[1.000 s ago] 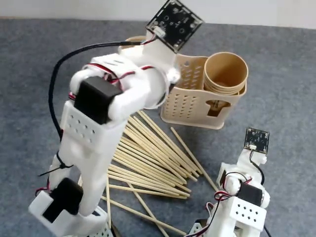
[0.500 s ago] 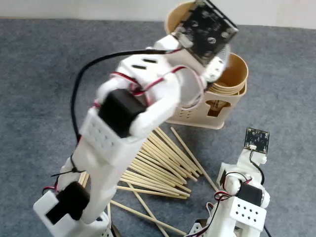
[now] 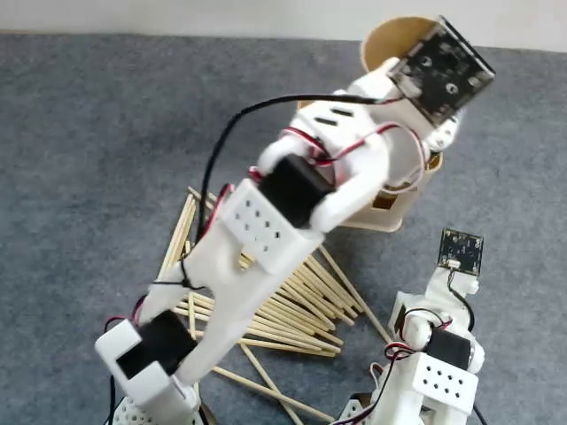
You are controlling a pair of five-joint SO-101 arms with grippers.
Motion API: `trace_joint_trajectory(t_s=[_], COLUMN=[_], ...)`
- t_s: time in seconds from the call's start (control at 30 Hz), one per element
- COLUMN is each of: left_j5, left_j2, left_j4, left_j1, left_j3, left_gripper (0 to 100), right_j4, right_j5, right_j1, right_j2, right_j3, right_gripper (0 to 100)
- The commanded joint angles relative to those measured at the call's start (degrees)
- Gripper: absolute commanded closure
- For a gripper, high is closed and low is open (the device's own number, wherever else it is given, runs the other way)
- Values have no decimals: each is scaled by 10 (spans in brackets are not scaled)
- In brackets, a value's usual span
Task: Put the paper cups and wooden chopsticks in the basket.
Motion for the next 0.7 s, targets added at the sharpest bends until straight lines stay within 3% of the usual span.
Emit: trace_joint_trajectory(t_s=[0.0, 0.3, 0.47, 0.67], left_j5=[4, 6, 18, 58], left_j2=[15, 25, 19, 19], left_j4=[-14, 6, 29, 29], left_j1=[18, 18, 13, 0], left_j3=[-4, -2, -5, -5], left_gripper=[993, 984, 870, 868], right_j4=[-11, -11, -11, -11], right_j5=[7, 7, 7, 7], right_j1=[6, 6, 6, 6], right_j2=[-8, -8, -8, -8], right_j3=[-2, -1, -1, -1], right_gripper=[952, 952, 952, 952])
